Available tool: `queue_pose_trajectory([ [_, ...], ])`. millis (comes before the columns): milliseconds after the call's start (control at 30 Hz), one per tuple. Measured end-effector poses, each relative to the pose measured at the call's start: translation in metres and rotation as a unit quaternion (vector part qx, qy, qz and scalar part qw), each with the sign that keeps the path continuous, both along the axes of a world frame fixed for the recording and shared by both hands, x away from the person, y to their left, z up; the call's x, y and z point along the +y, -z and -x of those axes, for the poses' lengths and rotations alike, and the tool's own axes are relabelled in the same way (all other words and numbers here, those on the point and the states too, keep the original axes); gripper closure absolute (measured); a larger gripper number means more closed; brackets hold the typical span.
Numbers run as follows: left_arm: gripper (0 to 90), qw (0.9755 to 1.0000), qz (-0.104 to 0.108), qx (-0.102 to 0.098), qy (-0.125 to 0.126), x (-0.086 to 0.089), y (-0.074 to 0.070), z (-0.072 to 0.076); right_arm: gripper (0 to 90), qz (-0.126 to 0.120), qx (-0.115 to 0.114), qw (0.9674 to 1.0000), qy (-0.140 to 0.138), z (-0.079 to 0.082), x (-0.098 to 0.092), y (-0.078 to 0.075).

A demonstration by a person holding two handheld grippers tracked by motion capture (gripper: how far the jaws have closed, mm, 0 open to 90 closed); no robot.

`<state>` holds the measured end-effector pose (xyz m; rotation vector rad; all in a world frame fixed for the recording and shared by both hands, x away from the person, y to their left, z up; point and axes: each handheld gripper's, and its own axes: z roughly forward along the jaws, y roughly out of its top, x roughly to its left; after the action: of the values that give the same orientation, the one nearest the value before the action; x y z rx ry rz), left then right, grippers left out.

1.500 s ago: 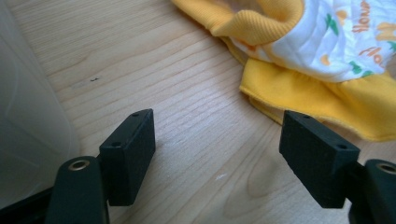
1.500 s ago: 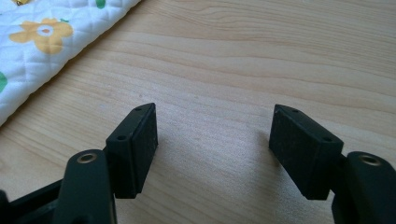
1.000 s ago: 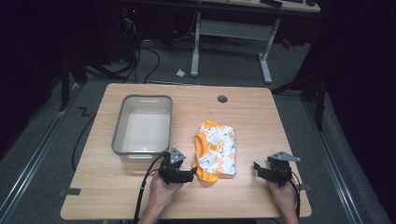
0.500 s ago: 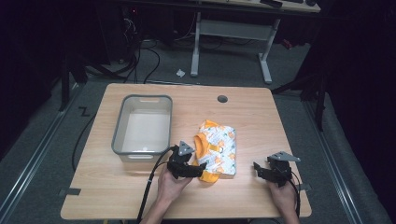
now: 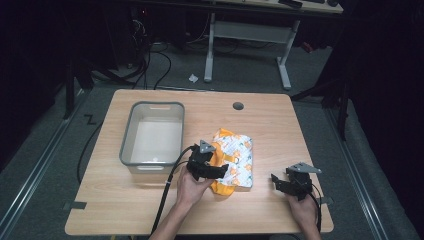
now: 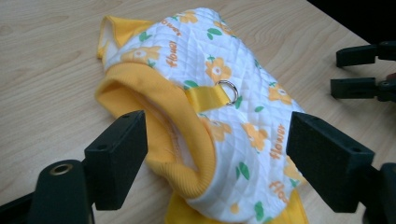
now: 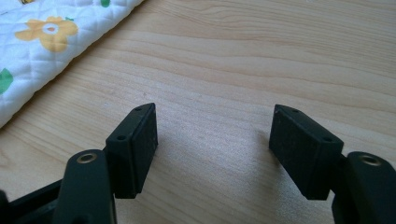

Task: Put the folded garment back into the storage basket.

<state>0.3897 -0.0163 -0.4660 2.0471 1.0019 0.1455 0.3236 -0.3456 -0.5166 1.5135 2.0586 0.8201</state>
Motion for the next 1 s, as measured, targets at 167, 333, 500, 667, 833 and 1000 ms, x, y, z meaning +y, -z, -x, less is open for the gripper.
queue_pose_trajectory([
  [167, 19.2, 0.9999, -0.006, 0.003, -0.007, -0.007, 0.005, -0.014, 32.9, 0.001, 0.000, 1.0000, 0.000, 0.000, 0.000, 0.000],
  [333, 17.9, 0.9994, -0.014, 0.015, -0.029, -0.011, 0.014, -0.025, 32.9, 0.000, 0.000, 1.0000, 0.000, 0.000, 0.000, 0.000],
  [500, 17.3, 0.9987, -0.020, 0.028, -0.039, -0.017, 0.024, -0.031, 32.8, -0.001, 0.001, 1.0000, 0.000, 0.000, 0.000, 0.000],
  [667, 17.5, 0.9977, -0.037, 0.040, -0.040, -0.022, 0.032, -0.036, 32.8, 0.000, 0.001, 1.0000, 0.000, 0.000, 0.000, 0.000],
  [833, 18.2, 0.9969, -0.062, 0.038, -0.031, -0.032, 0.040, -0.041, 32.6, 0.000, 0.001, 1.0000, 0.000, 0.000, 0.000, 0.000],
  [1000, 21.5, 0.9956, -0.079, 0.040, -0.031, -0.038, 0.045, -0.041, 32.6, 0.000, 0.001, 1.0000, 0.000, 0.000, 0.001, 0.000],
])
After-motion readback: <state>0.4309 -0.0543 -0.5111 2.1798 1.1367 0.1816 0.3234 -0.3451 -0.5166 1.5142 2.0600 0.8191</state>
